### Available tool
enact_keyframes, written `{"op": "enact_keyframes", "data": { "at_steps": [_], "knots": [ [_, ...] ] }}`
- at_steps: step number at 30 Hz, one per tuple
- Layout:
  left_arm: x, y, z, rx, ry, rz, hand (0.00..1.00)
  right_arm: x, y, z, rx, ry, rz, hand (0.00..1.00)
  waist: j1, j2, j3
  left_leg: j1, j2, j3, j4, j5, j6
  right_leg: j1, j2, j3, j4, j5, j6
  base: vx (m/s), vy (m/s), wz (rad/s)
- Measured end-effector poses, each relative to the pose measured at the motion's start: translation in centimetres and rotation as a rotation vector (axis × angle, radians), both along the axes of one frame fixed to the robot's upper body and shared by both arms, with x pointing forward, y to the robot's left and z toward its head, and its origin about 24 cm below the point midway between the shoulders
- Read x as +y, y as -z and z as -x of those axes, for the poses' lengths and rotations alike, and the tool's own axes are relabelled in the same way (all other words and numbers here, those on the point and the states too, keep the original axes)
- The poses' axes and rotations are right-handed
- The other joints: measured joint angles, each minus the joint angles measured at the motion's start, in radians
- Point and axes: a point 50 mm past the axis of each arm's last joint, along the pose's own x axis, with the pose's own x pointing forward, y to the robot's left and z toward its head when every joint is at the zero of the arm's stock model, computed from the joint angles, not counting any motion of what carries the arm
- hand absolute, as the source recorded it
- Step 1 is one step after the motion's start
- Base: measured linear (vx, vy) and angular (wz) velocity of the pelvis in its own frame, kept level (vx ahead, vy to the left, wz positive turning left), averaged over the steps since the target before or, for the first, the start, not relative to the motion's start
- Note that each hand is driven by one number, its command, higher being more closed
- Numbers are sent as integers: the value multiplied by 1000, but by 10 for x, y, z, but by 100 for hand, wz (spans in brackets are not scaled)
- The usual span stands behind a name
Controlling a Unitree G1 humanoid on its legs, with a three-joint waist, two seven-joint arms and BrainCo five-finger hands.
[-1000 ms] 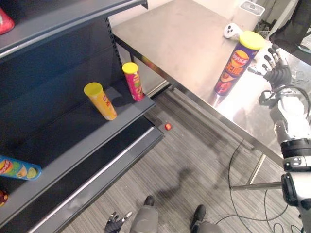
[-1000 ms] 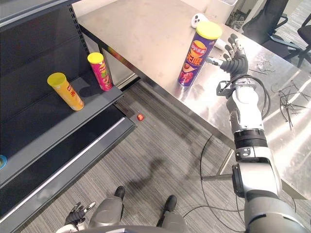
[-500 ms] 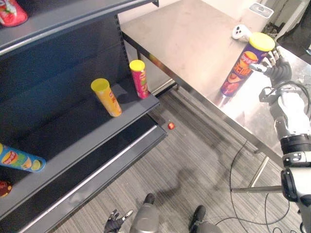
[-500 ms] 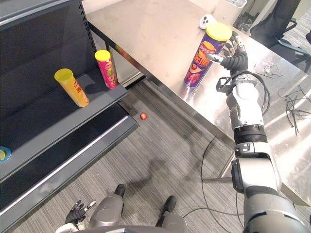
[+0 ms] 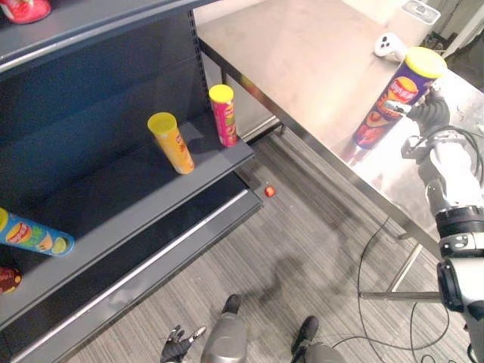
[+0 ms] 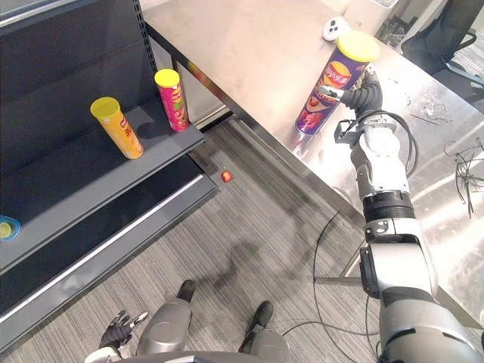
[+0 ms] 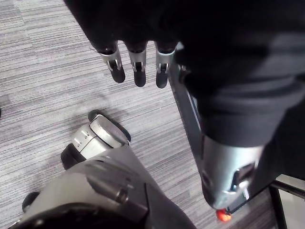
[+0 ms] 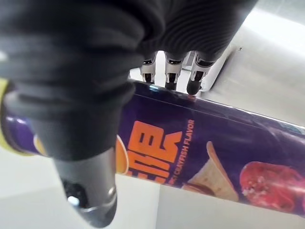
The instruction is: Put the gum and the chips on the shelf.
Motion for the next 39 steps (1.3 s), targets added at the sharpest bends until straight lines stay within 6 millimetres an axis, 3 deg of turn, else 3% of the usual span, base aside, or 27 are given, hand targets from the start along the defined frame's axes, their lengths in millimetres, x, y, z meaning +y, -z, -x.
{"op": "enact_keyframes", "data": {
  "at_steps": [5, 26, 30, 35, 39],
  "knots": [
    [1, -2, -3, -16, 5, -5, 0, -5, 1, 0, -11, 27, -12, 100, 3, -2, 30, -11, -3, -13, 2, 7, 1, -10, -7, -8, 17, -4, 0, -18, 1, 7],
    [2, -5, -7, -30, 20, -19, 0, -8, 1, 2, -60, 58, -33, 100, 23, -14, 37, -34, 3, 11, 19, 7, 0, -44, -4, 16, 35, -4, -3, -3, 0, -2],
    [4, -5, -8, -31, 21, -25, 0, -1, -4, 4, -93, 56, -9, 100, 20, -25, 39, -33, 9, 22, 17, 5, -3, -51, 1, 26, 34, -3, -3, 17, -8, -9],
    [6, -5, -7, -24, 10, -26, 0, 22, -26, 19, -215, -48, 83, 100, 7, -33, 34, -12, 32, 61, 10, -3, -10, -57, 24, 72, 30, 2, -10, 25, -15, -23],
    [8, -5, -4, -2, 19, -37, 0, 34, -25, 32, -250, -132, 126, 100, -16, -56, 12, 11, 45, 94, -4, -7, -14, -57, 38, 105, 15, 9, -20, 15, -32, -30]
  ]
}}
